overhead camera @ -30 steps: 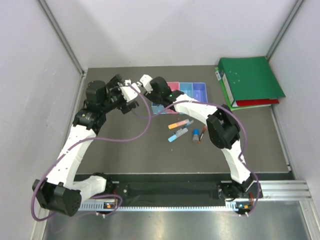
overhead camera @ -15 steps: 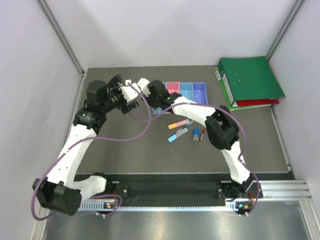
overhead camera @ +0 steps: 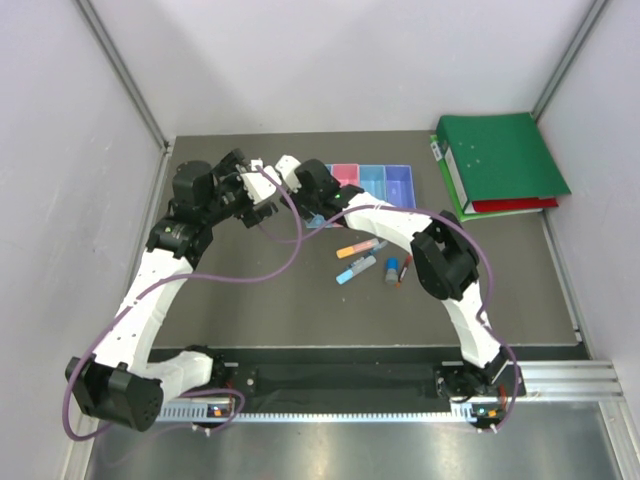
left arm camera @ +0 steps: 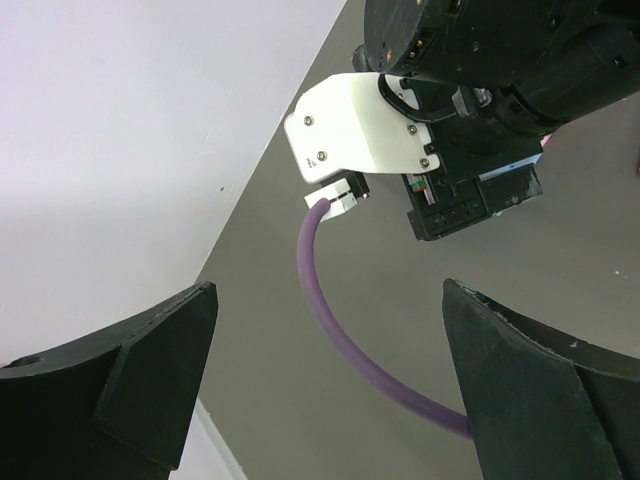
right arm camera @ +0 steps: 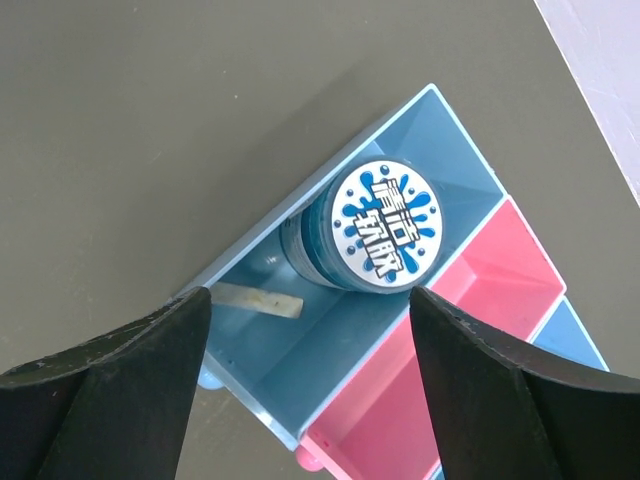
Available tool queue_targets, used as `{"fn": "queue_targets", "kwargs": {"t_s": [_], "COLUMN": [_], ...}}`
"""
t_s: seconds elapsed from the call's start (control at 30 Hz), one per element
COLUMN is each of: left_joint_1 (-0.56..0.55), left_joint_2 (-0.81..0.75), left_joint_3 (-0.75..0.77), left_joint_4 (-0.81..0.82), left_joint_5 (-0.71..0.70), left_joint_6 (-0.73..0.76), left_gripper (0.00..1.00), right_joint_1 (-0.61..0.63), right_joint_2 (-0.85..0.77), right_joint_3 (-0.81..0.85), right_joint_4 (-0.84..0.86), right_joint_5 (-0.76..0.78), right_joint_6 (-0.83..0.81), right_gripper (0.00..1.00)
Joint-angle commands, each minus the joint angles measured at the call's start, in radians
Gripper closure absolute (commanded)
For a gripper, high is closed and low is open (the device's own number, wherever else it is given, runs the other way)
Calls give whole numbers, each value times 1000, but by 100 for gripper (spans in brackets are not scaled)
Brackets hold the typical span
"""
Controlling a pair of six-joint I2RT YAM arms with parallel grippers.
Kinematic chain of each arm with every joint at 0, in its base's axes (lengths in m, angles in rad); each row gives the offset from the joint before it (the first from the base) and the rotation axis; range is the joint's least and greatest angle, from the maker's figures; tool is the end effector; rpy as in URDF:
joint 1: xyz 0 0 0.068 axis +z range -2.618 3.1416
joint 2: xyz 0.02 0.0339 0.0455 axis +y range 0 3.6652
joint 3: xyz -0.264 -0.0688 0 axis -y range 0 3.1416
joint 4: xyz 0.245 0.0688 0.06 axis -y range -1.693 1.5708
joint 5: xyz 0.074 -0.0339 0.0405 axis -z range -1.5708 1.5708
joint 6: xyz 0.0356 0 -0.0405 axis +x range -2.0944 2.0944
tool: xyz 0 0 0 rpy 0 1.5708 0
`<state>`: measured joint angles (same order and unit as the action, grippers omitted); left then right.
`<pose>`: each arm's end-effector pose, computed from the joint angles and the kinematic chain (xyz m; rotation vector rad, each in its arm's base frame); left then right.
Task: Sort the stationery into containers
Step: Place the stationery in the storage box, then pick up the pen from the center of the board.
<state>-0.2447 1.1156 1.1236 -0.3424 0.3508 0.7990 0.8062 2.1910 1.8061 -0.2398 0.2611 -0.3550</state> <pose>0.2395 -0.0724 0.3773 1.1362 1.5033 0.0451 0.3603 0.3624 0.2286 -1.0667 1.8914 -0.0292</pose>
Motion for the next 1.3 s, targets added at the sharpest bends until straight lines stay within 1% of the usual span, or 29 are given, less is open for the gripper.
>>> {"fn": "queue_targets", "kwargs": {"t_s": [0.0, 0.03, 0.07, 0.1, 0.13, 0.2, 0.23, 0.27, 0.3, 0.33, 0.4, 0.43, 0.47, 0.6, 0.73, 0.8, 0.9, 1.07, 1.13, 1.17, 1.27], "left_joint_1": [-1, 1, -1, -1, -1, -2, -8, -11, -14, -22, -27, -33, -34, -39, -38, -39, -39, -39, -39, -39, -39], "left_joint_2": [3, 12, 36, 55, 76, 137, 170, 179, 187, 193, 188, 182, 182, 173, 136, 135, 124, 101, 95, 95, 87], "left_joint_3": [21, 40, 53, 67, 100, 128, 146, 148, 148, 142, 125, 110, 107, 93, 56, 51, 48, 47, 51, 53, 56], "left_joint_4": [-3, -38, -108, -160, -206, -306, -323, -328, -316, -304, -256, -210, -198, -141, -72, -73, -84, -78, -78, -81, -84], "left_joint_5": [51, 74, 124, 145, 166, 215, 221, 224, 221, 221, 214, 206, 203, 154, 87, 67, 42, 17, 7, 4, -7], "left_joint_6": [8, 15, 35, 48, 58, 65, 54, 39, 25, 8, -10, -26, -30, -64, -83, -81, -80, -70, -76, -75, -73], "left_gripper": [1, 1, 1, 1, 1, 1, 1, 1, 1, 1, 1, 1, 1, 1, 1, 1, 1, 1, 1, 1, 1], "right_joint_1": [2, 1, -5, -9, -15, -35, -47, -71, -84, -99, -125, -131, -136, -137, -134, -130, -110, -69, -56, -49, -36], "right_joint_2": [-138, -175, -197, -218, -264, -312, -356, -379, -402, -443, -471, -484, -487, -484, -436, -416, -386, -369, -355, -352, -338], "right_joint_3": [29, 29, 29, 18, 9, -37, -56, -77, -135, -166, -235, -250, -263, -304, -295, -280, -295, -392, -405, -412, -412], "right_joint_4": [-7, -48, -76, -107, -183, -252, -341, -380, -413, -474, -516, -565, -587, -602, -589, -595, -613, -563, -547, -543, -544], "right_joint_5": [9, -3, -22, -48, -121, -167, -256, -307, -341, -406, -425, -442, -448, -451, -471, -484, -479, -464, -457, -459, -474], "right_joint_6": [18, 7, 1, -10, -39, -93, -120, -151, -217, -254, -339, -375, -410, -501, -565, -599, -666, -716, -730, -730, -722], "right_gripper": [18, 18, 15, 14, 13, 11, 10, 8, 9, 8, 9, 11, 13, 15, 18, 21, 22, 23, 28, 32, 33]}}
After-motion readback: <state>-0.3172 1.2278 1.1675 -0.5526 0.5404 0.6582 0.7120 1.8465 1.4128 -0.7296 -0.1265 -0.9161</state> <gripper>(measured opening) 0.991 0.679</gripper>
